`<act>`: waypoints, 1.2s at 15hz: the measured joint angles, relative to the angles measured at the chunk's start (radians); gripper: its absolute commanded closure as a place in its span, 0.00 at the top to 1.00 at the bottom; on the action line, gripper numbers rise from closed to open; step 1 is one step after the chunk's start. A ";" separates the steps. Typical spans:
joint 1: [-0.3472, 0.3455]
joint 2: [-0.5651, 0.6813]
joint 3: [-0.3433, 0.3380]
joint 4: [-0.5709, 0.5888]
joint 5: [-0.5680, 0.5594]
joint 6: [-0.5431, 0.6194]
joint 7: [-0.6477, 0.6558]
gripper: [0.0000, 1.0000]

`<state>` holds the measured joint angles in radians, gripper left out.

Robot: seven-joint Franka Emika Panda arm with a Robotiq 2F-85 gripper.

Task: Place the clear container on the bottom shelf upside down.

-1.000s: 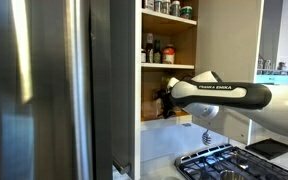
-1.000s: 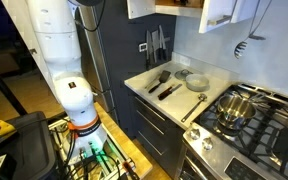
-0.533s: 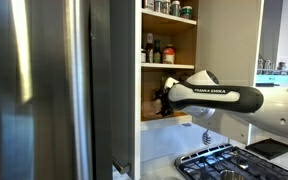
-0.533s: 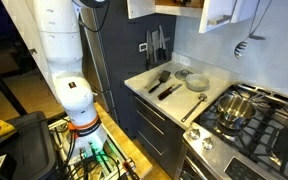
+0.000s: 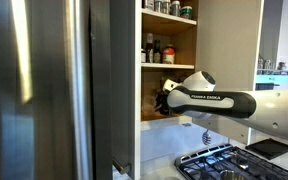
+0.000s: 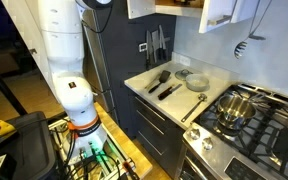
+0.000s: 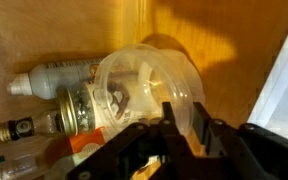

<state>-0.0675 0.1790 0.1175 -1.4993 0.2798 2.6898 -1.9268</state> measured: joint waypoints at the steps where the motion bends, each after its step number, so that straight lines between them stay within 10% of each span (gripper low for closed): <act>1: 0.000 0.003 -0.002 0.005 -0.009 -0.008 0.008 0.00; 6: -0.002 0.006 -0.004 0.034 0.012 -0.064 0.065 0.02; 18: -0.099 -0.013 0.011 0.113 0.637 -0.398 0.103 0.02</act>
<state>-0.1662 0.1659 0.1282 -1.3863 0.9167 2.2916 -1.8243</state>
